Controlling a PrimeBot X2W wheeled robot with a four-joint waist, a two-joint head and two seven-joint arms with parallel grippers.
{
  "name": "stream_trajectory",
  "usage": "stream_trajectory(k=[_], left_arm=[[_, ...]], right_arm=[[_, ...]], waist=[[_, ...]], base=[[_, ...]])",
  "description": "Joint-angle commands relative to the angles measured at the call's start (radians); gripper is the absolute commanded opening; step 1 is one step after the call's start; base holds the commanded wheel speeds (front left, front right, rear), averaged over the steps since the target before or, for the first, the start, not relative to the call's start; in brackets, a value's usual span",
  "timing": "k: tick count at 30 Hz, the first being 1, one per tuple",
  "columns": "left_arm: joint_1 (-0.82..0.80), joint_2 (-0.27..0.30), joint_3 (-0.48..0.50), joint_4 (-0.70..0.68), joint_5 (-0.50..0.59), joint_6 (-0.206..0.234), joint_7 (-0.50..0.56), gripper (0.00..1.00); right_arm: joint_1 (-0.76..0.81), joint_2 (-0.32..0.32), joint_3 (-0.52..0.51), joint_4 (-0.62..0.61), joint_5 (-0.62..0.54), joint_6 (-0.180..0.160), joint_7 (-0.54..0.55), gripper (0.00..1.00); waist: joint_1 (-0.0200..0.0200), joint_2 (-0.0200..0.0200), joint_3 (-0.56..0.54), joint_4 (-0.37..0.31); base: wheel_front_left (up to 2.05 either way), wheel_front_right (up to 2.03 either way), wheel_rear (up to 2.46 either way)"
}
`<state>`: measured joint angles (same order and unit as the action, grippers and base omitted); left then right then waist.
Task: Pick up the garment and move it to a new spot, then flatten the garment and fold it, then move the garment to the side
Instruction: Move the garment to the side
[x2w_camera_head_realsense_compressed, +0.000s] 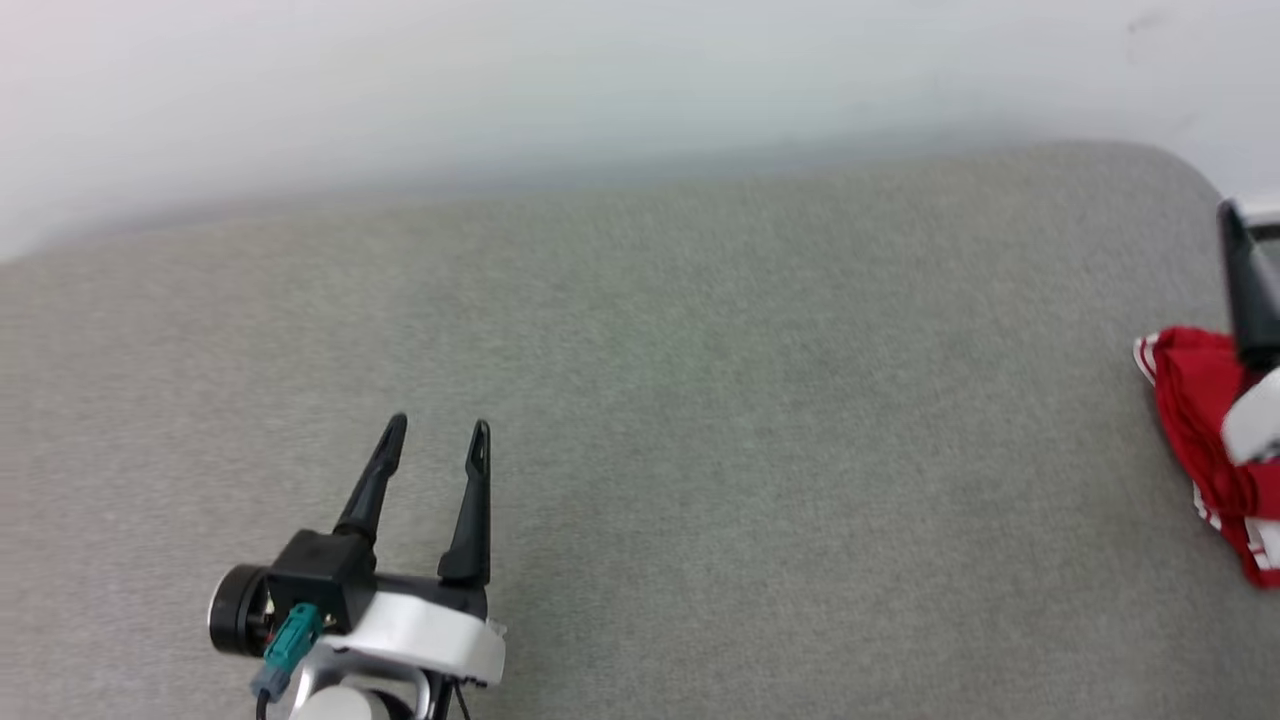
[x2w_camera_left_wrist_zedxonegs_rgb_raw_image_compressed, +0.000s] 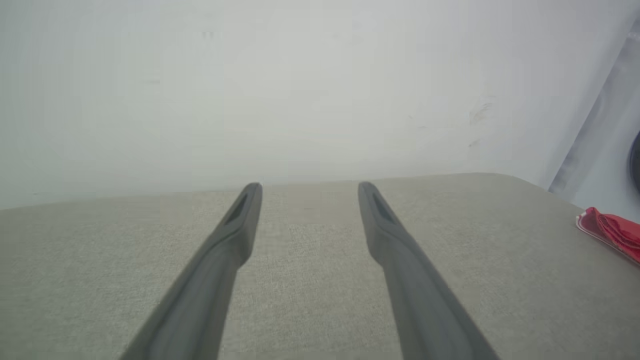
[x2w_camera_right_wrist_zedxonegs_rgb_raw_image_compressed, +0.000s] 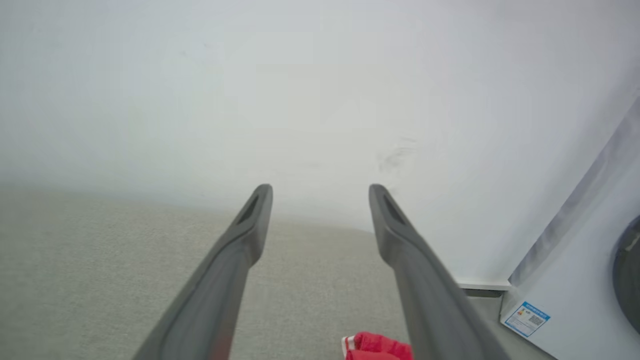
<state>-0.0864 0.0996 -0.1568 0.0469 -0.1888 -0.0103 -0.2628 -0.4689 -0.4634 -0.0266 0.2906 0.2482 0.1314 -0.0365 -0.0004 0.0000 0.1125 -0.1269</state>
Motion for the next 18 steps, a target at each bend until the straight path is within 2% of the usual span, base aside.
stream_trajectory(k=[1,10,18], left_arm=[[0.024,0.000,0.006,0.008,0.001,-0.008,-0.002,1.00],[0.082,-0.022,0.052,0.040,-0.003,-0.029,-0.002,1.00],[0.111,-0.035,0.066,0.041,0.020,-0.041,-0.002,1.00]], right_arm=[[0.050,0.025,-0.009,-0.037,0.016,-0.002,-0.007,1.00],[0.305,0.207,-0.014,-0.230,0.031,-0.002,-0.081,1.00],[0.458,0.324,-0.020,-0.226,0.004,-0.001,-0.163,1.00]], waist=[[0.0004,0.0000,-0.056,0.047],[0.0004,0.0000,-0.103,0.104],[0.0004,0.0000,-0.117,0.126]], base=[[0.00,0.00,0.00],[0.00,0.00,0.00],[0.00,0.00,0.00]])
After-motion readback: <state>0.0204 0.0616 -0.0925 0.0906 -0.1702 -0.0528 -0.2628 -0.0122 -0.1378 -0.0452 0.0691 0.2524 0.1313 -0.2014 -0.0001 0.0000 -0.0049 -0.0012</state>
